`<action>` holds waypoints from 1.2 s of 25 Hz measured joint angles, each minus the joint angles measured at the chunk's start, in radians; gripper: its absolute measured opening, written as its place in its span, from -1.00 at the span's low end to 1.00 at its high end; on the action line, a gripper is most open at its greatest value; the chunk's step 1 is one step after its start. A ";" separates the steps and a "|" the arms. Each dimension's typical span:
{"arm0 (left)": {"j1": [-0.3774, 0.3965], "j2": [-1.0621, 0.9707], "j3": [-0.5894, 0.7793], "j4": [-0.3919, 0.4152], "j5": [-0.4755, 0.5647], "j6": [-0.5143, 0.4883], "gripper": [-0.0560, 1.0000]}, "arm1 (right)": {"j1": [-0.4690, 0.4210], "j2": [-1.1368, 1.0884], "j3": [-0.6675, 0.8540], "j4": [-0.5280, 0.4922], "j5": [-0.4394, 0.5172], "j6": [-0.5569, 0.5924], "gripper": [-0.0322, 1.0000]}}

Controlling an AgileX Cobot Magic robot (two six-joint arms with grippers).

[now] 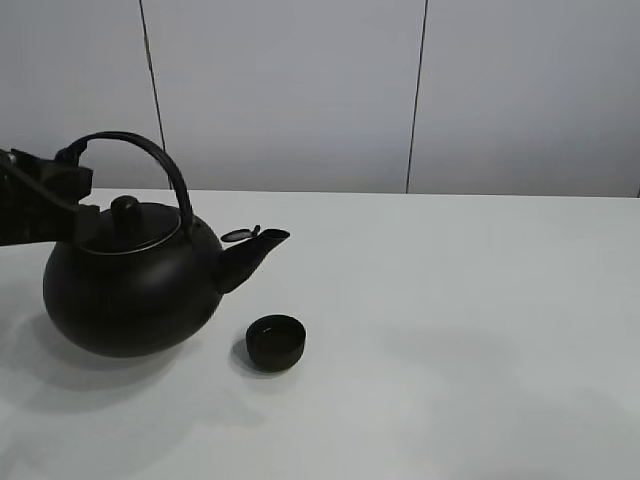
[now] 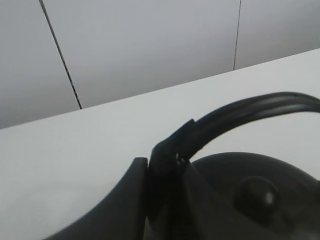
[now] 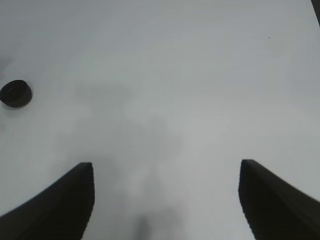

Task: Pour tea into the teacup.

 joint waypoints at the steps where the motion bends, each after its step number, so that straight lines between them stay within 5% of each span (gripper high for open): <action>1: 0.000 0.000 0.013 0.000 -0.002 -0.014 -0.67 | 0.000 0.000 0.000 0.000 0.000 0.000 0.12; 9: 0.044 0.001 0.087 0.021 -0.035 -0.035 -0.67 | 0.000 0.000 0.000 0.000 0.000 0.000 0.12; 20: 0.207 0.006 0.090 0.192 -0.085 -0.040 -0.67 | 0.000 0.000 0.000 0.000 0.000 0.000 0.12; 30: 0.217 0.088 0.090 0.300 -0.147 -0.085 -0.67 | 0.000 0.000 0.000 0.000 0.000 0.000 0.12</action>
